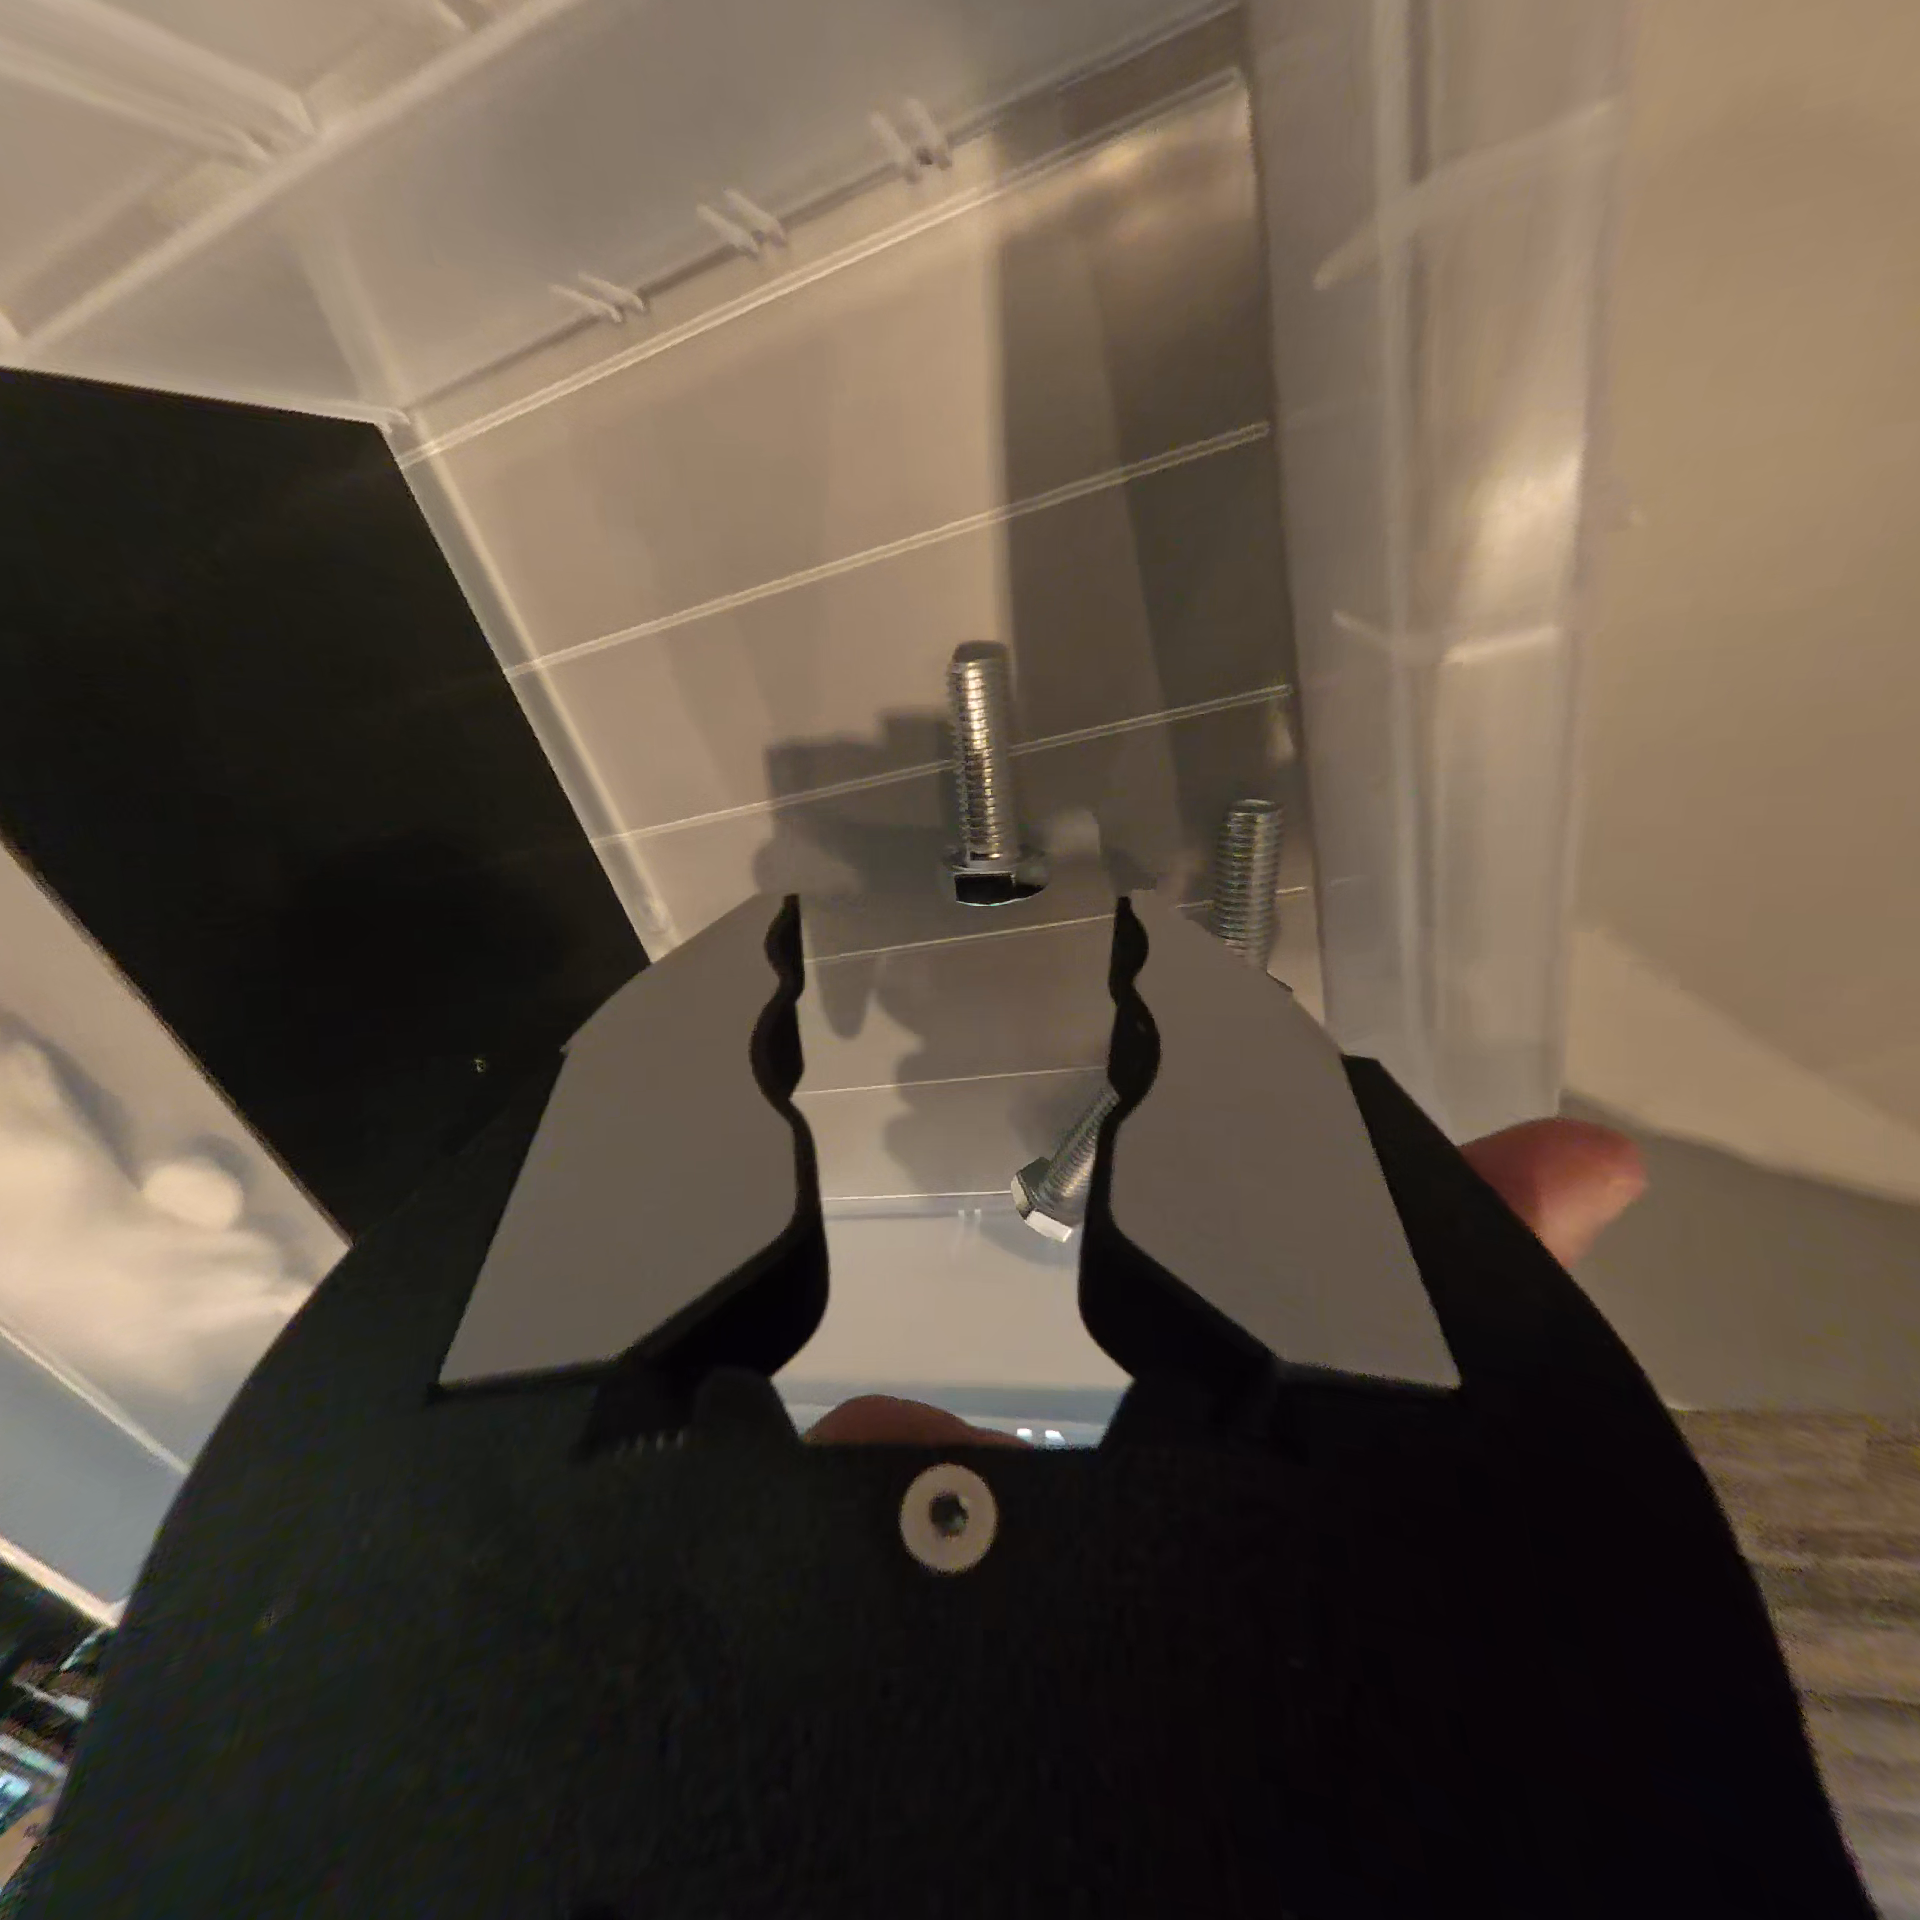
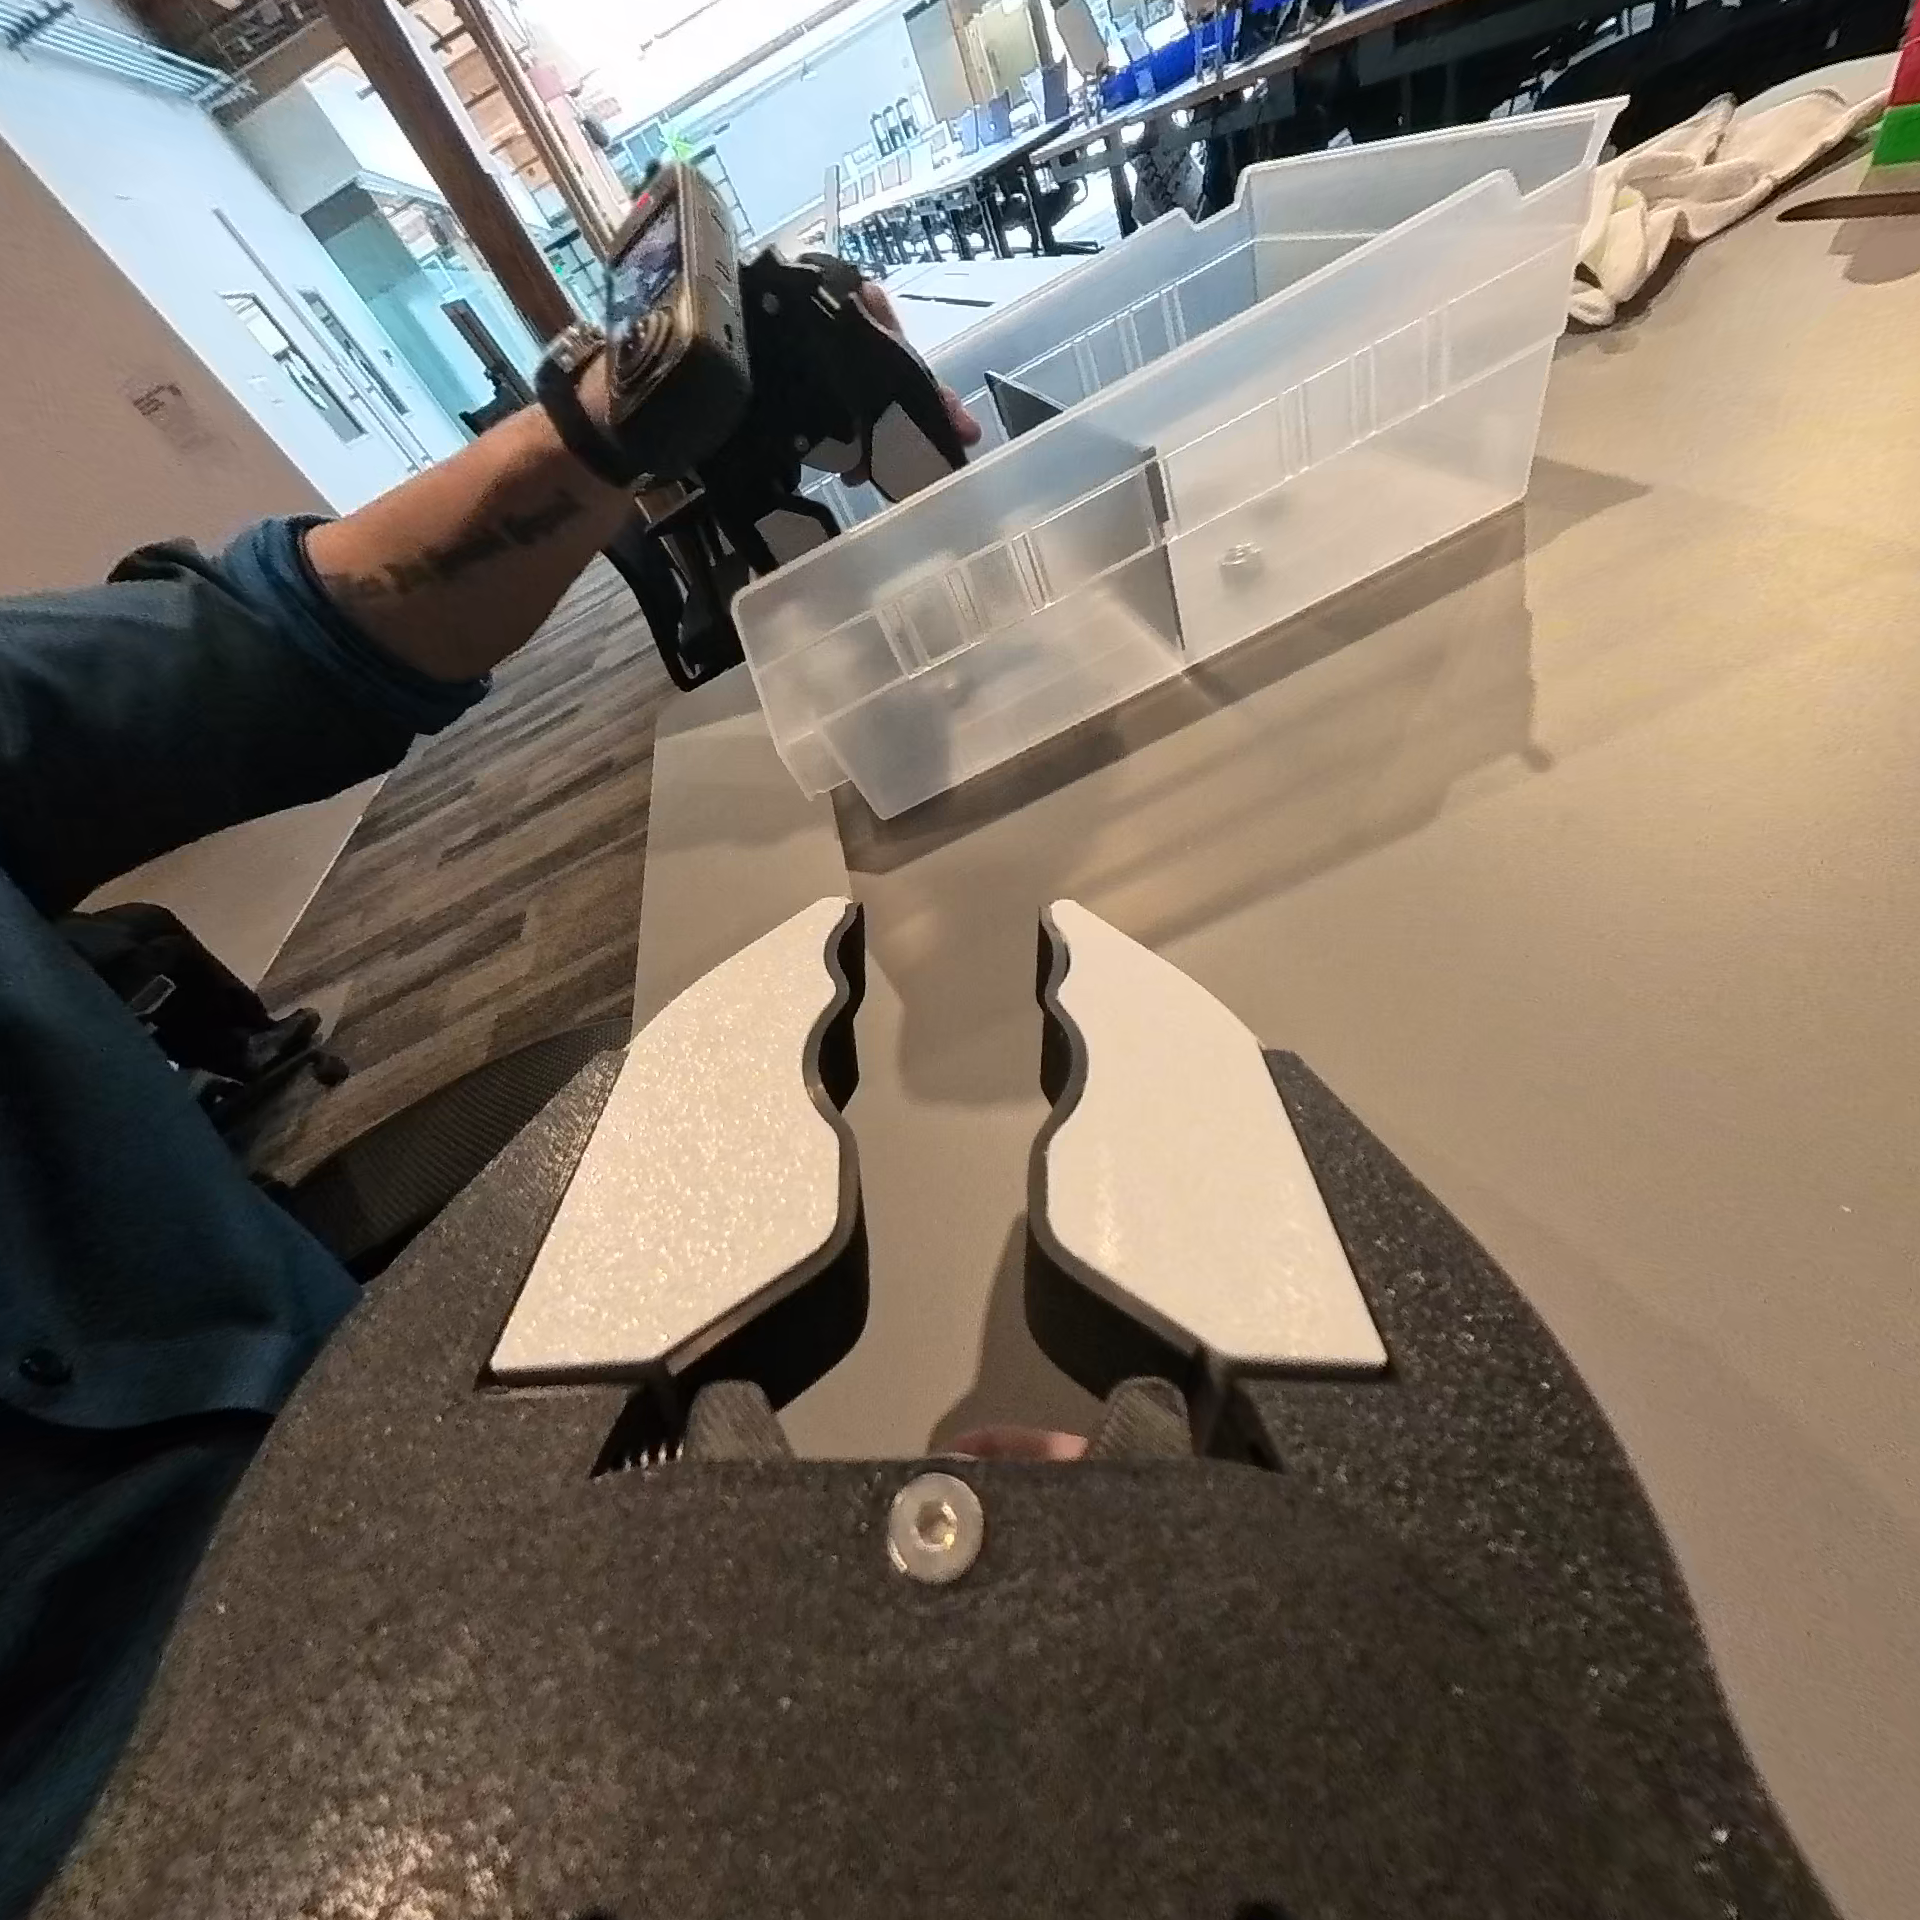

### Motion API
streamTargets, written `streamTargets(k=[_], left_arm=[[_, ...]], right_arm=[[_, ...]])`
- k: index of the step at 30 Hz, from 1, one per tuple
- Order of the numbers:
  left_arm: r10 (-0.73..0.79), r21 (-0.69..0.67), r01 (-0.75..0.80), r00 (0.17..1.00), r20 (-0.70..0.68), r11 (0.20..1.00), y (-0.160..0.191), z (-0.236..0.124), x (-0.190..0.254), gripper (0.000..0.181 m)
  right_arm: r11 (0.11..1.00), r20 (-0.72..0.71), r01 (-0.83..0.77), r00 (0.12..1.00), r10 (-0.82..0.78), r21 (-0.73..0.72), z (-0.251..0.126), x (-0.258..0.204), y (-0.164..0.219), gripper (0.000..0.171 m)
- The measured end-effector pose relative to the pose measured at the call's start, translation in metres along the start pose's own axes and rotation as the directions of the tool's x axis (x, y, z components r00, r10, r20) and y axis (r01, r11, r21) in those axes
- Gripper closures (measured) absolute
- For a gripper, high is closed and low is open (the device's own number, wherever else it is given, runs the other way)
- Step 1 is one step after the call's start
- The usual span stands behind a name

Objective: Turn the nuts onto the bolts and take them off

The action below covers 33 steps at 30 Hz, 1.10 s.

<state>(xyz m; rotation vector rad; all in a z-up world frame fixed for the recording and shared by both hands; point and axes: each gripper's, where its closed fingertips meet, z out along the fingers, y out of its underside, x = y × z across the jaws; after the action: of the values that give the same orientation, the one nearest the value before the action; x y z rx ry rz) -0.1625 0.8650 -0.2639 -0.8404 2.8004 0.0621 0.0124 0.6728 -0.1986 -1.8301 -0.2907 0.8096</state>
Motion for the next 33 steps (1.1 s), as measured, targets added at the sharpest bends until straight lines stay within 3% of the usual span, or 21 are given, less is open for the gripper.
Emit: streamTargets(k=[4,26,33], left_arm=[[-0.006,-0.023,0.007,1.000,0.028,1.000,-0.0025,-0.0004,0.0003,0.116],[-0.023,-0.019,0.022,0.998,-0.051,1.000,-0.0069,0.0024,0.0092,0.157],[-0.024,-0.015,0.023,0.999,-0.041,1.000,-0.0064,0.0025,0.0069,0.154]], right_arm=[[1.000,0.001,-0.006,1.000,0.006,-0.006,0.0007,0.0002,0.0007,0.140],[1.000,0.008,0.000,1.000,0.000,0.010,0.0008,-0.0011,-0.0016,0.140],[1.000,0.007,0.001,1.000,-0.001,0.009,0.0010,-0.0012,-0.0014,0.140]])
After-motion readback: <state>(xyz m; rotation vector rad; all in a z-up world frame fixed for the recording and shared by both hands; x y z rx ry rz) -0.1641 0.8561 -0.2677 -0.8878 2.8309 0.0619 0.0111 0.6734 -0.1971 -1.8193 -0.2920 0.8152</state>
